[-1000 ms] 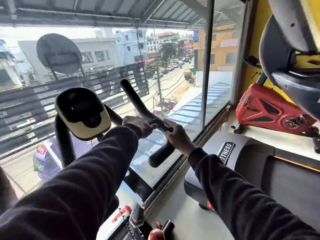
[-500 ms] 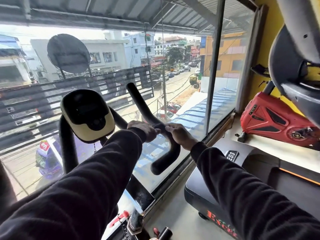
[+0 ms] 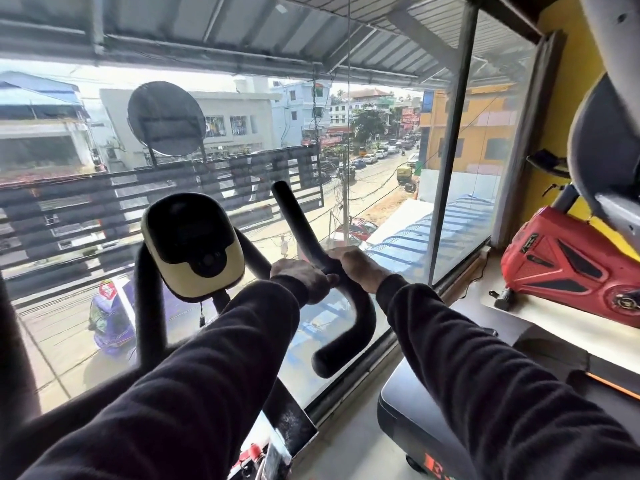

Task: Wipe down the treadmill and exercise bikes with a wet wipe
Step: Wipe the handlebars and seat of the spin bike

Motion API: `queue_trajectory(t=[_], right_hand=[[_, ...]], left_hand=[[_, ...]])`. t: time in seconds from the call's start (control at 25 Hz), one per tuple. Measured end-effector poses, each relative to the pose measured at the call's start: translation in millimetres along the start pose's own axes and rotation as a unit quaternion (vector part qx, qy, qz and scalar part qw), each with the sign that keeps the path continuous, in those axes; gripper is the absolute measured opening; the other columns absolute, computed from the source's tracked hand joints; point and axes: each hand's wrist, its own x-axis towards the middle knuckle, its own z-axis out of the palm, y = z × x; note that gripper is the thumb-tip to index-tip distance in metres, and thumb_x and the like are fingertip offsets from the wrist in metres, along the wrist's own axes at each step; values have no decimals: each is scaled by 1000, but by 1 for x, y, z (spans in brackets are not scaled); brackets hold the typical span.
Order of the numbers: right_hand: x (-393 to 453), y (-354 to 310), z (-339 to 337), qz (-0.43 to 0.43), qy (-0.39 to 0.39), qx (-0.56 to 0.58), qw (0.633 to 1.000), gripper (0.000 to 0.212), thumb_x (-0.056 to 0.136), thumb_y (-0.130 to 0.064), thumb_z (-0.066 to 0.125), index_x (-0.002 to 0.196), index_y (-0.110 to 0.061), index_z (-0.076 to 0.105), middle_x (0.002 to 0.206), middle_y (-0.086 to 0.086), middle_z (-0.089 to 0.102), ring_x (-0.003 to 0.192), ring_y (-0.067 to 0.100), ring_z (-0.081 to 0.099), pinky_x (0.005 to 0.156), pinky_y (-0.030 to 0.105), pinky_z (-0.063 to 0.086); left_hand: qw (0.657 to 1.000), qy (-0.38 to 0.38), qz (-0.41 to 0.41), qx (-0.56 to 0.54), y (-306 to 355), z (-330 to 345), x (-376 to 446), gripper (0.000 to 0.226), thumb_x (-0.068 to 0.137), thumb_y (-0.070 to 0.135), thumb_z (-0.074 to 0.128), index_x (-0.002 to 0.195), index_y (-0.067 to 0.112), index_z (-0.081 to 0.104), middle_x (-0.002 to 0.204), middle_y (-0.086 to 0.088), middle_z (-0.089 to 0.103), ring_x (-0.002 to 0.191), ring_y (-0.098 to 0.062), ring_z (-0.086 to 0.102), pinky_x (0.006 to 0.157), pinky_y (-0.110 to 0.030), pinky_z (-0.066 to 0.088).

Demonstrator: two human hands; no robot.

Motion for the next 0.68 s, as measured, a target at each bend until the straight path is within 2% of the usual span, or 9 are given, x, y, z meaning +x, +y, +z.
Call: queue_trajectory(t=[0.08, 0.12, 0.2, 0.28, 0.36, 0.44, 0.56, 0.64, 0.68], right_hand=[[5, -7, 0, -36, 6, -29, 999, 33, 93, 2, 40, 65, -9, 56, 70, 7, 56, 66, 15, 50, 64, 26, 40], [8, -12, 3, -72, 30, -39, 996, 29, 93, 2, 42, 75, -5, 64, 79, 11, 63, 73, 16, 56, 68, 25, 43], [13, -15, 12, -148, 56, -87, 984, 32, 93, 1, 43, 118, 6, 63, 117, 18, 66, 106, 24, 63, 94, 25, 44], [5, -7, 11, -169, 29, -124, 977, 46, 94, -1, 44, 140, -1, 48, 142, 10, 51, 133, 18, 46, 114, 23, 30], [-2, 11, 1, -276, 34, -195, 941, 38, 93, -4, 52, 131, -2, 57, 143, 4, 50, 135, 7, 39, 114, 14, 24], [-5, 21, -8, -397, 18, -260, 880, 27, 91, -5, 59, 117, -4, 68, 130, 3, 62, 123, 6, 49, 109, 18, 35], [3, 14, -8, -420, -15, -315, 851, 25, 91, -6, 62, 113, -9, 71, 120, 5, 68, 117, 16, 54, 109, 27, 37], [2, 14, -9, -432, -9, -331, 839, 19, 91, -9, 57, 98, -11, 75, 105, 1, 71, 106, 15, 58, 101, 33, 46], [2, 16, -10, -429, 13, -306, 850, 22, 87, -9, 54, 92, -10, 76, 98, 0, 73, 100, 15, 61, 96, 32, 49]], left_hand=[[1000, 18, -1, -11, 0, 0, -1, 64, 96, 72, 23, 129, 29, 57, 88, 1, 55, 86, -20, 49, 74, -34, 35], [999, 30, 5, -10, 0, -1, -1, 63, 96, 71, 23, 127, 29, 58, 85, 0, 54, 86, -22, 50, 74, -33, 35], [998, 56, 19, 6, 1, 0, -1, 59, 99, 67, 22, 124, 29, 60, 82, 1, 55, 88, -23, 53, 73, -33, 35], [997, 67, 27, 15, 1, 1, -2, 56, 101, 63, 22, 118, 27, 62, 74, 4, 49, 83, -21, 52, 71, -33, 36], [997, 72, 22, 2, 0, 2, -2, 55, 99, 65, 25, 112, 26, 61, 71, 5, 46, 80, -20, 50, 70, -33, 36], [997, 71, 11, -12, -1, 1, -2, 51, 100, 63, 26, 108, 25, 60, 72, 4, 47, 80, -20, 50, 71, -32, 36], [998, 57, 0, -14, 2, -4, -5, 46, 102, 60, 25, 107, 26, 56, 77, 3, 48, 82, -19, 49, 73, -33, 37], [999, 49, -2, -9, 2, -4, -7, 51, 102, 60, 22, 107, 24, 57, 77, 2, 49, 82, -19, 50, 74, -33, 35], [999, 43, 4, -3, 2, -4, -8, 53, 102, 61, 21, 109, 24, 59, 77, 2, 50, 83, -20, 51, 74, -33, 35]])
